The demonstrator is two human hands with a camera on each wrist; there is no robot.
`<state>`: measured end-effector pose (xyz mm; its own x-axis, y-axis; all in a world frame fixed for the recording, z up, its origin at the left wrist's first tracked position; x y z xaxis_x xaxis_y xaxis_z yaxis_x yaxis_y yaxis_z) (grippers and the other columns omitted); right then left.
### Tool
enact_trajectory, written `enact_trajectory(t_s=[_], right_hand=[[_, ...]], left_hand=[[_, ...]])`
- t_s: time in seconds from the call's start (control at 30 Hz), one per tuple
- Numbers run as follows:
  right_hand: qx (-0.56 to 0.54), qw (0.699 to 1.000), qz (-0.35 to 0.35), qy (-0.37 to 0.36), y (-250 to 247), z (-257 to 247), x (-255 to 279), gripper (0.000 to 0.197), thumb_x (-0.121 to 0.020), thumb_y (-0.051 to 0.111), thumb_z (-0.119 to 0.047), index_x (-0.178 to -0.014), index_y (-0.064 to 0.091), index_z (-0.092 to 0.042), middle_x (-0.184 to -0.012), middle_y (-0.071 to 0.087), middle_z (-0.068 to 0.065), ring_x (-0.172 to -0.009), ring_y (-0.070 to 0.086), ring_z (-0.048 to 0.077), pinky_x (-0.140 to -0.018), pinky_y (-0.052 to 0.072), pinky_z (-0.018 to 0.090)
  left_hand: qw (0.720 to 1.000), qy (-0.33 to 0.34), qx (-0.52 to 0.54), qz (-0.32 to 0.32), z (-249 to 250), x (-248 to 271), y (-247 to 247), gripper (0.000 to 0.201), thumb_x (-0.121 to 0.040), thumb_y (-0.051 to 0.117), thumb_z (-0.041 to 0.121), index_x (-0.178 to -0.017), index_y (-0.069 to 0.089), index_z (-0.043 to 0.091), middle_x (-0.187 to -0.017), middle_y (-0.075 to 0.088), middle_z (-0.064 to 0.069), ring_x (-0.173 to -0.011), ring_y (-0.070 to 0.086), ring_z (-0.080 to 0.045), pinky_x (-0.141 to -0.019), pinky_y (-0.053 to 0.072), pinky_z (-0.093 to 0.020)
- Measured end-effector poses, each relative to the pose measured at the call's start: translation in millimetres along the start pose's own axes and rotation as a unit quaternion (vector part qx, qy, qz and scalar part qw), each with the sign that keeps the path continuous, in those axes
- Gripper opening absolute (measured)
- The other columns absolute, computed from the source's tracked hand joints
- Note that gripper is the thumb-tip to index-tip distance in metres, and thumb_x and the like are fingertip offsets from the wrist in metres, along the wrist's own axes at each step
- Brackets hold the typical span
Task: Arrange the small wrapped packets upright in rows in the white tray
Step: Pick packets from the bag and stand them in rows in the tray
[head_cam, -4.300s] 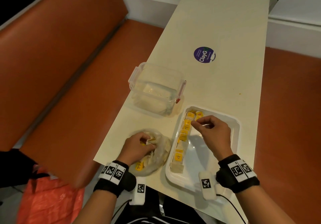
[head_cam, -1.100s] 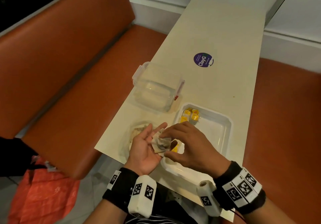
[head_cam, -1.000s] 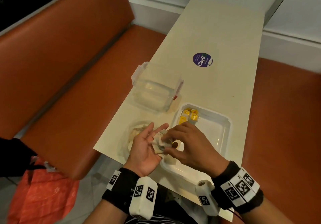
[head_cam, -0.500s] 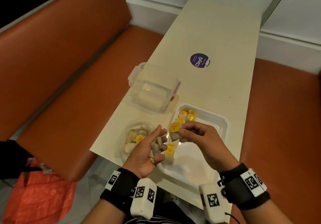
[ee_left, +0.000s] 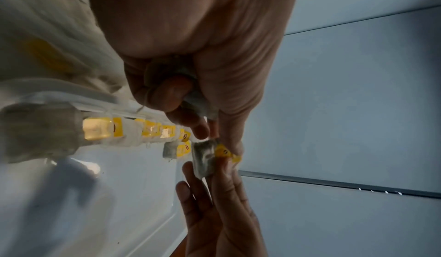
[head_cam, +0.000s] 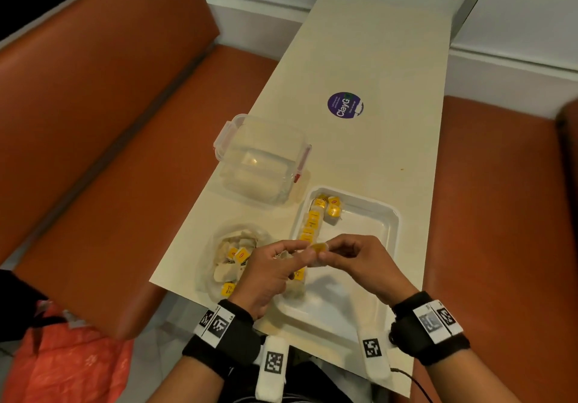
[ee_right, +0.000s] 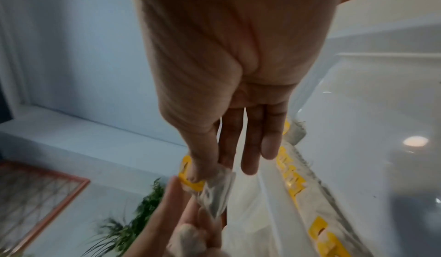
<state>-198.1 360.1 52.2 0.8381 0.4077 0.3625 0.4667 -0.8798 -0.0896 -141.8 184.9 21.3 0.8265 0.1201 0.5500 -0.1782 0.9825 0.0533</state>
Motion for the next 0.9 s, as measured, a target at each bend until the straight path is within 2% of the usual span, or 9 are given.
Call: enact_trajectory(t_s=[0.13,0.2,0.37,0.57,0.73,0.9], right_hand=[[-0.013,0.990,0.135,0.047,-37.3,46.3,-30.2,0.018,-0.086,0.084,-0.032,-0.096,0.080,-0.017,-0.093,0.081,-0.001,-0.094,0.077,0.017,-0.087,0.059,0.033],[-0.010,0.982,0.173,0.074,-48.0,71.3,-46.9,0.016,-0.085,0.084,-0.032,-0.094,0.080,-0.019,-0.091,0.081,-0.002,-0.092,0.076,0.016,-0.085,0.058,0.034],[0.032,0.973,0.197,0.118,-52.7,106.9,-79.2,0.008,-0.088,0.082,-0.024,-0.094,0.078,-0.022,-0.088,0.079,0.000,-0.089,0.075,0.024,-0.089,0.062,0.046],[0.057,0.954,0.260,0.135,-61.3,118.8,-91.5,0.007,-0.086,0.082,-0.025,-0.092,0.077,-0.025,-0.087,0.077,-0.006,-0.088,0.072,0.017,-0.092,0.059,0.039],[0.064,0.943,0.300,0.129,-64.5,111.4,-92.9,0.009,-0.088,0.081,-0.024,-0.088,0.073,-0.027,-0.083,0.071,-0.011,-0.087,0.070,0.016,-0.092,0.056,0.034],[0.045,0.934,0.326,0.140,-66.7,112.0,-93.2,0.012,-0.084,0.083,-0.028,-0.089,0.073,-0.025,-0.085,0.072,-0.008,-0.090,0.071,0.017,-0.092,0.057,0.035]], left_hand=[[0.997,-0.042,0.065,0.018,-15.6,-6.5,-12.1,0.025,-0.086,0.083,0.038,-0.104,0.084,0.022,-0.079,0.065,0.002,-0.059,0.047,-0.009,-0.045,0.030,-0.022],[0.995,-0.062,0.079,0.022,-24.2,-8.5,-17.6,0.027,-0.086,0.083,0.037,-0.103,0.083,0.016,-0.084,0.066,-0.001,-0.060,0.047,-0.010,-0.045,0.027,-0.023],[0.992,-0.091,0.081,0.024,-35.5,-8.2,-29.5,0.027,-0.092,0.078,0.027,-0.110,0.078,0.007,-0.085,0.066,-0.004,-0.058,0.048,-0.010,-0.042,0.028,-0.022],[0.992,-0.095,0.070,0.032,-41.5,-6.6,-43.1,0.027,-0.094,0.075,0.026,-0.113,0.077,0.006,-0.085,0.067,-0.004,-0.060,0.048,-0.010,-0.042,0.029,-0.021],[0.992,-0.100,0.072,0.030,-43.9,-5.3,-46.9,0.030,-0.095,0.074,0.025,-0.116,0.075,0.004,-0.084,0.066,-0.003,-0.060,0.047,-0.010,-0.042,0.028,-0.021],[0.992,-0.105,0.068,0.032,-45.9,-3.6,-48.9,0.033,-0.095,0.074,0.026,-0.117,0.073,0.001,-0.083,0.065,-0.003,-0.060,0.046,-0.010,-0.043,0.027,-0.021]])
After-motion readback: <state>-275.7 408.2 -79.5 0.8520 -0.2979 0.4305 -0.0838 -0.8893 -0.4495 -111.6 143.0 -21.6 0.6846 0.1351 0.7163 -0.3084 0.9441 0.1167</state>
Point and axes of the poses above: each hand's wrist, its own x-axis away from the middle knuckle, its own y-axis out of the palm, z = x × y, the point moved 10 cm from there along -x, towards the middle knuckle
